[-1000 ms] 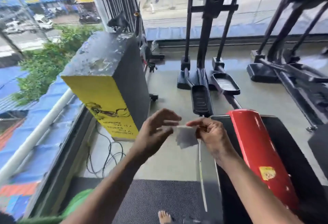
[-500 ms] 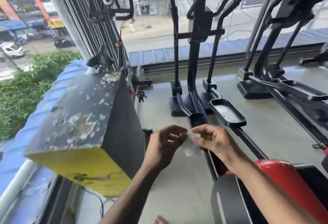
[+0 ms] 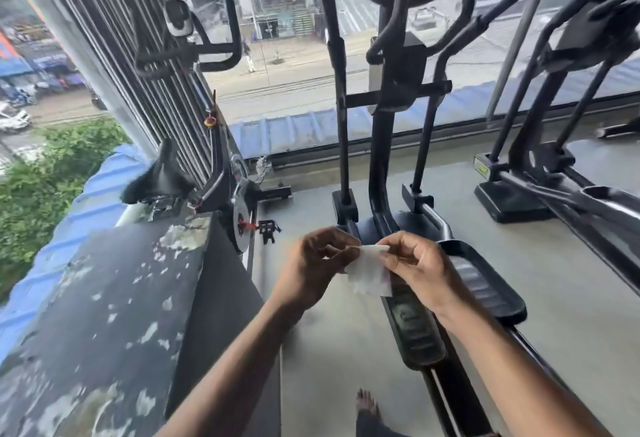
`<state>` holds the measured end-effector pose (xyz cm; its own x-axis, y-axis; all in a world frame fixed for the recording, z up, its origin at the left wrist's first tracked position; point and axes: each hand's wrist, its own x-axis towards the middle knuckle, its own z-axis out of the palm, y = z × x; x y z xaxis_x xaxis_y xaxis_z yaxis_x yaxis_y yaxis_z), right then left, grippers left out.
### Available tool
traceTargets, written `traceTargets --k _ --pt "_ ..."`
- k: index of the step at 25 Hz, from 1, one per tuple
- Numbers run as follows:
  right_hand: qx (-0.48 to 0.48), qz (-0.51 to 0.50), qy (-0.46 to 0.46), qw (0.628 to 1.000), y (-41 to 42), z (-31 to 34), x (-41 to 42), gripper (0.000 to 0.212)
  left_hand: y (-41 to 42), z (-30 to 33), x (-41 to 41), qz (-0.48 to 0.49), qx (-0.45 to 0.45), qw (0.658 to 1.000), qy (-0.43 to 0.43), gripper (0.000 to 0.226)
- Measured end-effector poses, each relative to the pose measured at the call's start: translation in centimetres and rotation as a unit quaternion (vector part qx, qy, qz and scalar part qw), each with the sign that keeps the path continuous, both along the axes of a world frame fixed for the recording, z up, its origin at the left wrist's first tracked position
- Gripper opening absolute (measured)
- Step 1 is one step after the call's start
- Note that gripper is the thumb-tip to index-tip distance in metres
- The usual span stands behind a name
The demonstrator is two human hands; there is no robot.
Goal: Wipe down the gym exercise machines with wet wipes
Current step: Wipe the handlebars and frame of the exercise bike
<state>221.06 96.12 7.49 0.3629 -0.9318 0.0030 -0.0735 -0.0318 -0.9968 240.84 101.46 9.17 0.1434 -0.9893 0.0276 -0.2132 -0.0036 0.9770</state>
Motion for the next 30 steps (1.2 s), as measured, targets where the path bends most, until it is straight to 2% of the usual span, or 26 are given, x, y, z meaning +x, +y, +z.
traceTargets --k 4,10,14,16,20,23,27,30 --pt "0.000 0.085 0.037 0.996 -10.3 0.3 5.1 0.027 -8.8 0.7 5.0 0.035 0.014 0.999 -0.005 0.019" --pt "-0.024 0.123 0.036 0.991 -22.6 1.8 16.4 0.019 -17.4 1.6 15.9 0.145 -0.010 0.988 -0.045 0.041" --pt "-0.031 0.138 0.046 0.989 -29.9 1.6 24.5 0.022 -22.8 1.6 24.5 0.219 -0.023 0.972 -0.084 0.030" --pt "-0.035 0.143 0.056 0.987 -32.9 1.7 27.7 0.025 -25.1 1.7 28.1 0.245 -0.015 0.960 -0.130 0.022" --pt "-0.032 0.144 0.035 0.988 -39.8 3.4 33.7 0.023 -30.8 1.4 36.6 0.274 -0.037 0.943 -0.187 0.025" --pt "-0.033 0.133 0.042 0.990 -44.6 3.1 36.9 0.027 -35.0 0.8 42.1 0.274 -0.032 0.919 -0.281 0.036" --pt "-0.005 0.139 0.043 0.989 -49.0 1.5 41.2 0.030 -39.5 -1.3 46.9 0.263 -0.006 0.911 -0.316 0.051" --pt "-0.018 0.151 0.038 0.988 -53.9 0.9 44.9 0.029 -43.4 -2.4 50.0 0.259 0.001 0.902 -0.346 0.070"
